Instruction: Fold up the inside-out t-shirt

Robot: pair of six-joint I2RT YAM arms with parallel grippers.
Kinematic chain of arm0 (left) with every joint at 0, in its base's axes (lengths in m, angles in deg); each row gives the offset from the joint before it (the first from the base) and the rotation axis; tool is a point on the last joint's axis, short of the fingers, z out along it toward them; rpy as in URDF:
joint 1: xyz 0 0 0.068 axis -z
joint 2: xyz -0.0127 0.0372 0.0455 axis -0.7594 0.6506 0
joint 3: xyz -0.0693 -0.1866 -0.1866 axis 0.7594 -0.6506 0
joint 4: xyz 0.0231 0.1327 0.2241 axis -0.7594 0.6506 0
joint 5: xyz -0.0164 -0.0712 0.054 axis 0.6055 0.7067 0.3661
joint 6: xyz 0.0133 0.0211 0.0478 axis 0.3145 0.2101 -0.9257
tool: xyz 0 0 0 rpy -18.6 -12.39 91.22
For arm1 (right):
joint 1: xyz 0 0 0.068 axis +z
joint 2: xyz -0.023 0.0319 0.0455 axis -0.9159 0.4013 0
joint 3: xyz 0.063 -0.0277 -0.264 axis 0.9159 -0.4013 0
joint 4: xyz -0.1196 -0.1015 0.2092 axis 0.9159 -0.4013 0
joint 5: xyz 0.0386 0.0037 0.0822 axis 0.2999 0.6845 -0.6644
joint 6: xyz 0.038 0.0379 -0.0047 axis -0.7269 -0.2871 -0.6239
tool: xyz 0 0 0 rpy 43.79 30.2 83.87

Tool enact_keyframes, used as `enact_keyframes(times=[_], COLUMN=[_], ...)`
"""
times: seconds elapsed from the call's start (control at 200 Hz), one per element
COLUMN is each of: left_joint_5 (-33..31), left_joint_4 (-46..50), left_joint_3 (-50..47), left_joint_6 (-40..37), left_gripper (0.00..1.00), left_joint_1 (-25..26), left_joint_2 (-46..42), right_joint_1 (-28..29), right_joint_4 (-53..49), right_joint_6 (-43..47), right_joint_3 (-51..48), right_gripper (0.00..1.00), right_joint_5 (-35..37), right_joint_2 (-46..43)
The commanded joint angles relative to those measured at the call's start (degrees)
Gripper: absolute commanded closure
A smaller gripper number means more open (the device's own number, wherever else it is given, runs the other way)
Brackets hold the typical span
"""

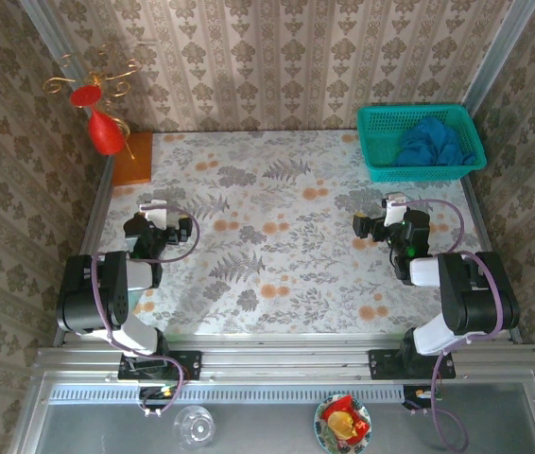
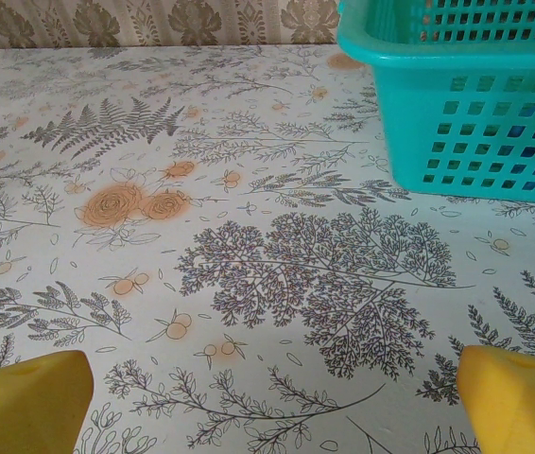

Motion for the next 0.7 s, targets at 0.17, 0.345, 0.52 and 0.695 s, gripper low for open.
enact_keyframes(times=[0.17,0.345,0.52,0.695], left_joint_5=[-0.6,-2.7,-8.8,-14.8], left_joint_4=[-0.5,2.6,14.3,28.1], left_joint_3=[0.2,0.2,3.1,8.3], left_joint_6=[1.0,1.5,2.0,3.4], left_gripper=[0.0,0.0,0.0,0.0], left_joint_1=[-0.2,0.0,1.3,5.2], left_joint_2=[-0.1,-4.0,-11.7,-17.5], right_joint_1=[1.1,2.9,3.2,2.5], right_joint_4=[2.3,-7.6,-21.8,-34.1], right_joint_6=[0.3,1.3,-0.5,-4.8], right_joint_3=[-0.9,1.5,7.2,16.4], right_gripper=[0.0,0.0,0.0,0.0], right_joint_5=[4.4,8.0,11.6,15.3], right_joint_2=[-0.6,-7.2,-15.9,-18.5])
